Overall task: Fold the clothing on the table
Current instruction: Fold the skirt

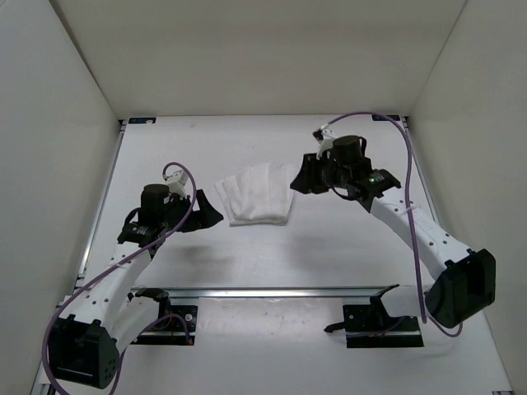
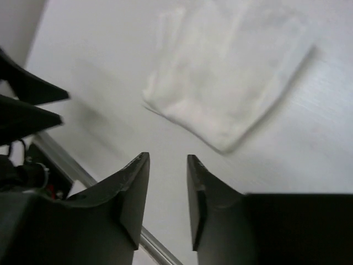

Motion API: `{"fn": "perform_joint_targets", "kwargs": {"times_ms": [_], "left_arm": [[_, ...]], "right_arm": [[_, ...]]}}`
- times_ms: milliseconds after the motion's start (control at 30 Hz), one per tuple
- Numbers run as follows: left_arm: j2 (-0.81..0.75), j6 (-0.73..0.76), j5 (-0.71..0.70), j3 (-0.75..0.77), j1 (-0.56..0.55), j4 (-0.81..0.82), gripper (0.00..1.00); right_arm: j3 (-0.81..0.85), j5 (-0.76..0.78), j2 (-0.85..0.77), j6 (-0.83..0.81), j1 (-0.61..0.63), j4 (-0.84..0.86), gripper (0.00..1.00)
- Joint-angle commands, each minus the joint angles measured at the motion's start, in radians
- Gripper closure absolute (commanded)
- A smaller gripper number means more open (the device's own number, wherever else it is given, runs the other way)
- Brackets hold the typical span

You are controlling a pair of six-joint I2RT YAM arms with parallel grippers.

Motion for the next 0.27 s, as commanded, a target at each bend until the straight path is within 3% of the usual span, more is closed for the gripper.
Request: {"fn": "perform_joint_targets", "kwargs": {"times_ms": [0, 233], "left_arm": [[-0.018, 0.042, 0.039, -0.011, 0.008, 0.026, 0.02], [-0.001, 0.056, 0.031, -0.016, -0.001, 0.009, 0.01]], "right_arm": [[-0.122, 0.104, -0.041, -0.056, -0.035, -0.127, 0.67], [-0.168, 0.087, -0.118, -0.082, -0.101, -0.121, 0.59]]}}
